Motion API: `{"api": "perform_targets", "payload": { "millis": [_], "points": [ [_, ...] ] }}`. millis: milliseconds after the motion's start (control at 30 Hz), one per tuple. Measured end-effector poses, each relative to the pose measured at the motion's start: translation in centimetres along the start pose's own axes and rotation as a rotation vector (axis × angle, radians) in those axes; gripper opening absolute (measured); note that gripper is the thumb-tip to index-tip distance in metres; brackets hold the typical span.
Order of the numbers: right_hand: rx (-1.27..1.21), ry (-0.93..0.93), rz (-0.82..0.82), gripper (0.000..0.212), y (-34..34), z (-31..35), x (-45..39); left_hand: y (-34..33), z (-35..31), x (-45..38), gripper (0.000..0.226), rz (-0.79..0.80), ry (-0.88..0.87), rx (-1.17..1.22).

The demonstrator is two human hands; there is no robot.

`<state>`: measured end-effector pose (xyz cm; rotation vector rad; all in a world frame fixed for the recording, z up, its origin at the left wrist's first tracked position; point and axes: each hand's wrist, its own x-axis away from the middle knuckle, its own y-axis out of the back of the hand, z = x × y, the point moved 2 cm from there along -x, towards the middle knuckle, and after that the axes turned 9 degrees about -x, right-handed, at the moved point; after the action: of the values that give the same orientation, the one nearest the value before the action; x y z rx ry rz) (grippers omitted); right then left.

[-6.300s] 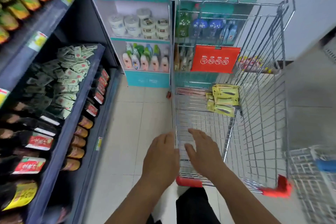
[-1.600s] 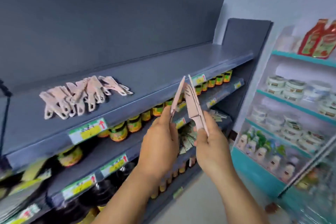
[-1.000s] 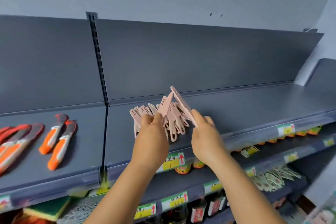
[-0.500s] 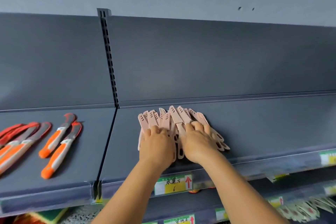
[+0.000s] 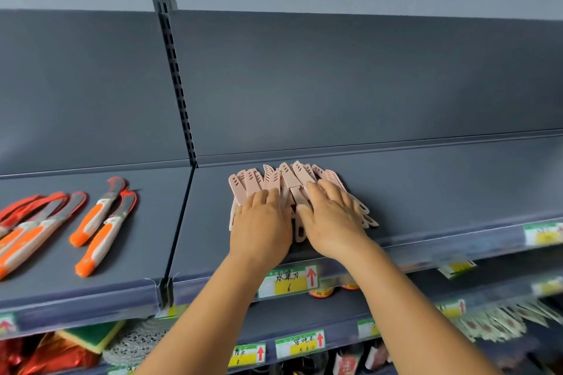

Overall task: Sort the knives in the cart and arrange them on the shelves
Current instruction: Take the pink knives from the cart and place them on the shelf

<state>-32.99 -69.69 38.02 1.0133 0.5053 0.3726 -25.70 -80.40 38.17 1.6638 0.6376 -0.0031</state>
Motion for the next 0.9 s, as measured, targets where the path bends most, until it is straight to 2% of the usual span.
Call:
{"api": "perform_targets", "payload": {
  "millis": [167,367,633,900],
  "points": [
    [-0.118,-0.044,-0.239,0.041,2.9,1.5,4.8,2.5,-0.5,3.1,0.033,-0.125,-0.096,0.163],
    [-0.116,-0.198,-0.282,0.044,2.4,2.0,14.1,2.8,-0.7,9.9,0.040,-0.078,-0.316,0.270],
    [-0.086,-0.527,-0.280,0.042,-1.4,0.2,27.5,-1.0,-2.5,19.6,0.038,0.190,-0.562,0.355],
    [-0.059,-0.923,-0.238,0.045,-4.3,-2.9,41.3,-6.5,-7.1,29.6,0.049,0.508,-0.821,0.259]
  ]
}}
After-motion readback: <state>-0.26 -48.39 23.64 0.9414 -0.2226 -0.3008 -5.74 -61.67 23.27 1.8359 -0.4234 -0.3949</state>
